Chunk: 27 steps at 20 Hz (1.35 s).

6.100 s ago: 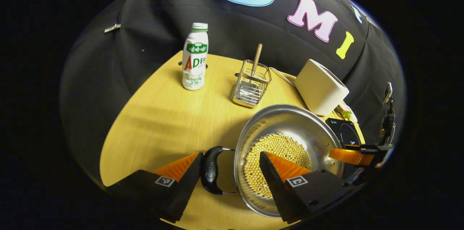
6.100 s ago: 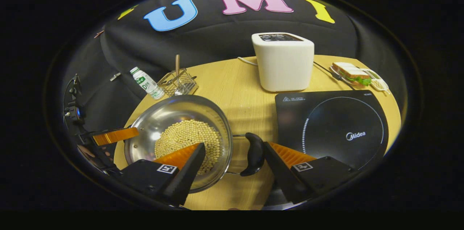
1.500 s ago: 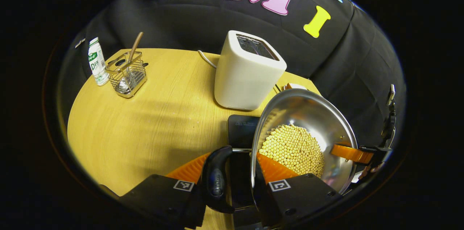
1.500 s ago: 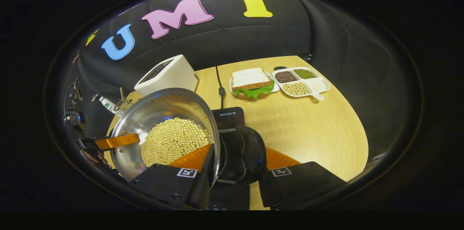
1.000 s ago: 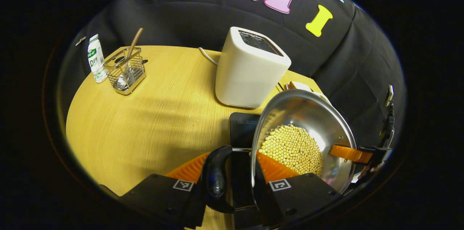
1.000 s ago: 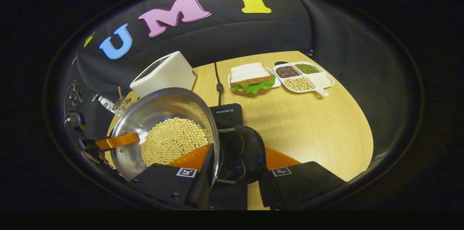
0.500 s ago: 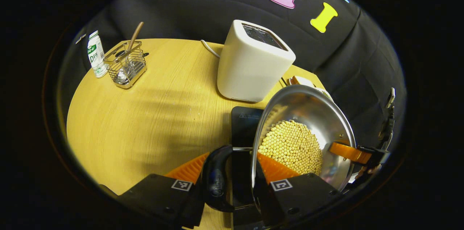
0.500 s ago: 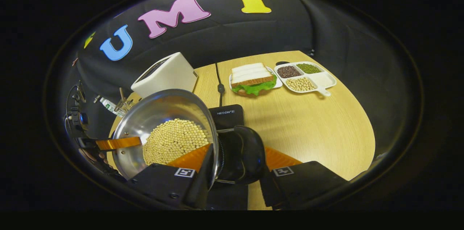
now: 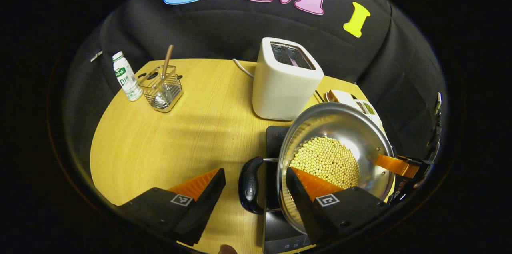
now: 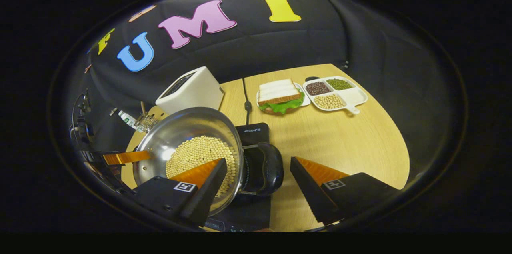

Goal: First push the handle of the pot to place it horizontally, then grasp the pot with both hands and set it on the induction cooktop.

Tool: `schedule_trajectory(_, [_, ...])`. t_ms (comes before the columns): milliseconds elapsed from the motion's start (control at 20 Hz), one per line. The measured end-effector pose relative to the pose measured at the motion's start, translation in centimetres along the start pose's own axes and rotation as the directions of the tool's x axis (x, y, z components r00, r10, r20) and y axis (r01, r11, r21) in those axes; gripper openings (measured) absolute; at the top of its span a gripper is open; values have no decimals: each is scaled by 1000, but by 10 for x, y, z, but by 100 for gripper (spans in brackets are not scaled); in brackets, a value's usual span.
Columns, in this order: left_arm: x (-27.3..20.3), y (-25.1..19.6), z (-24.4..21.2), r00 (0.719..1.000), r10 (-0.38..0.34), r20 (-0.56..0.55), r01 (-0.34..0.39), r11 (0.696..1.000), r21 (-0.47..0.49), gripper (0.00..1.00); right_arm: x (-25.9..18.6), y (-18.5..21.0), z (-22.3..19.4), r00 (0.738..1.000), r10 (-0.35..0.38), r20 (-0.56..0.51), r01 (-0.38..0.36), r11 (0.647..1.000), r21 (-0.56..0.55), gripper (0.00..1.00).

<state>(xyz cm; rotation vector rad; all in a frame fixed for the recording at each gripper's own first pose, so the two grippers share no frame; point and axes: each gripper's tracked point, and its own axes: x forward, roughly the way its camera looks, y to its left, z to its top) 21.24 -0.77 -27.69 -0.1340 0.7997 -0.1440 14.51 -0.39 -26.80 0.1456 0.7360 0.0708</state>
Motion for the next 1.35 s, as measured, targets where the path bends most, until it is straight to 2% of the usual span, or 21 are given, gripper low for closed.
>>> schedule_trajectory(300, [-46, 2, 21, 992, 37, 120, -38, 999, 6, 96, -36, 5, 22, 993, -21, 112, 25, 999, -35, 99])
schedule_trajectory(450, [-81, 1, 39, 975, 50, 217, -51, 999, -3, 96, -66, 14, 42, 980, -31, 197, 48, 995, -82, 99])
schedule_trajectory(550, [-111, 2, 51, 955, 60, 290, -60, 998, -10, 96, -90, 20, 59, 962, -41, 269, 76, 990, -122, 99])
schedule_trajectory(650, [-144, 4, 66, 921, 75, 383, -80, 997, -2, 96, -117, 34, 75, 938, -15, 346, 71, 987, -148, 99])
schedule_trajectory(800, [-198, 6, 79, 866, 86, 492, -112, 993, 25, 95, -160, 53, 94, 889, 9, 459, 70, 985, -156, 98])
schedule_trajectory(1000, [-258, 0, 86, 798, 63, 599, -116, 992, 50, 95, -215, 67, 114, 805, -4, 593, 120, 981, -156, 98])
schedule_trajectory(1250, [-308, 19, 60, 754, 86, 652, -152, 987, 46, 95, -269, 86, 111, 742, -15, 670, 122, 986, -113, 98])
schedule_trajectory(1350, [-323, 30, 47, 733, 101, 673, -149, 989, 15, 93, -286, 81, 101, 712, -35, 702, 160, 981, -113, 98])
